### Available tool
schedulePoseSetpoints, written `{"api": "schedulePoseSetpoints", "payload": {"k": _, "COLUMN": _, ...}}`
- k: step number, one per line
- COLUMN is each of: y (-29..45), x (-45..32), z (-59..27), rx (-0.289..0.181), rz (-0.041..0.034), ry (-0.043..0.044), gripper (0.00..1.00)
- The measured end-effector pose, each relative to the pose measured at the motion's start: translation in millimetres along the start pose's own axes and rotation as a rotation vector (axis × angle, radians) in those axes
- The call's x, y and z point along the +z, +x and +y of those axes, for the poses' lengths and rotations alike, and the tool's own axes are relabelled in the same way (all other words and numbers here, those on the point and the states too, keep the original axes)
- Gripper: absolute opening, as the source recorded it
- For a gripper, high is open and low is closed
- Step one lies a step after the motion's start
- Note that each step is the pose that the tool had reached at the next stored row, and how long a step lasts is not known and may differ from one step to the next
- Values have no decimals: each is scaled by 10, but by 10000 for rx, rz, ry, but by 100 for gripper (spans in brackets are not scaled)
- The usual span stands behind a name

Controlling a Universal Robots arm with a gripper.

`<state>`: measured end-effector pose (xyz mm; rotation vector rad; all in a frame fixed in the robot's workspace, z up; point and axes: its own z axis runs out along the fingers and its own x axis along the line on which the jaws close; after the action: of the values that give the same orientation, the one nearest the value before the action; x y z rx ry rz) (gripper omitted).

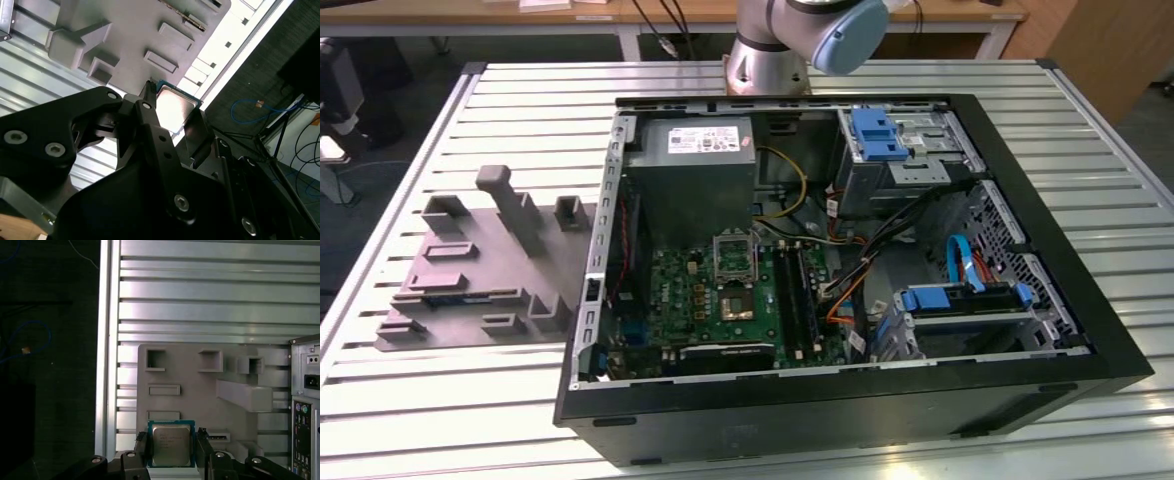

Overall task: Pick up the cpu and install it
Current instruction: 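Pick up the cpu and move it towards the insertion slot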

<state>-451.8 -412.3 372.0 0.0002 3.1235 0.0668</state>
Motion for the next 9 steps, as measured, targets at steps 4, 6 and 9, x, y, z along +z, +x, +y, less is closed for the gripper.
{"api": "schedulePoseSetpoints", "payload": {"k": 4, "y": -46, "x": 2, "z": -1, "rx": 0, "rz": -2, "ry": -1, "gripper": 47}}
{"api": "schedulePoseSetpoints", "payload": {"k": 6, "y": -69, "x": 2, "z": 0, "rx": 0, "rz": -1, "ry": -1, "gripper": 47}}
{"api": "schedulePoseSetpoints", "payload": {"k": 9, "y": -90, "x": 3, "z": 0, "rx": 1, "rz": -1, "ry": -1, "gripper": 47}}
